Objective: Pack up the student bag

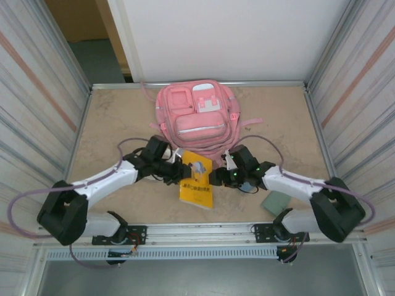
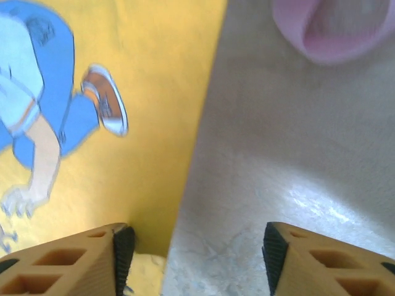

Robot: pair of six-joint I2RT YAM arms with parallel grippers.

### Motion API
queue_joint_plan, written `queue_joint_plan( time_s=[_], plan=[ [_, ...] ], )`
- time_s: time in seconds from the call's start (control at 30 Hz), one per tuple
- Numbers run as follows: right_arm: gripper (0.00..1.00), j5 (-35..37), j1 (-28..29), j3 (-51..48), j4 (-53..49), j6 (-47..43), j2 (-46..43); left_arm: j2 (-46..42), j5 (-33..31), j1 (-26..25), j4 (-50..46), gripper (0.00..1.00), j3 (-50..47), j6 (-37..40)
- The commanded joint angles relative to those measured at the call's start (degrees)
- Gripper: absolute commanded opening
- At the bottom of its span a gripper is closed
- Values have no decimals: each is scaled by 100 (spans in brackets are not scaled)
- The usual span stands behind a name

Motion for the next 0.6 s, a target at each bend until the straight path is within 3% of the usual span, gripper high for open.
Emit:
queue_joint_plan(
  time_s=[0.0, 0.1, 0.13, 0.23, 0.43, 0.57],
  plan=[
    [67, 873, 178, 383, -436, -389, -894, -613, 182, 248, -53, 0, 525, 255],
    [95, 1393, 295, 477, -403, -510, -1442, -925, -20, 476, -22, 0, 778, 382],
    [100, 1452, 310, 511, -304, -565, -1642, -988, -58, 545, 81, 0, 853, 419],
    [99, 1971, 313, 738, -363, -215, -1917, -1108, -223, 698, 782, 0, 1031, 344],
    [99, 2859, 390, 807, 168, 653, -2101, -1308, -2322, 801, 1630, 0, 1171, -148],
    [99, 2248, 174, 1160, 591, 1382, -1719, -1117, -2364, 971, 2432, 0, 1198, -349]
  ],
)
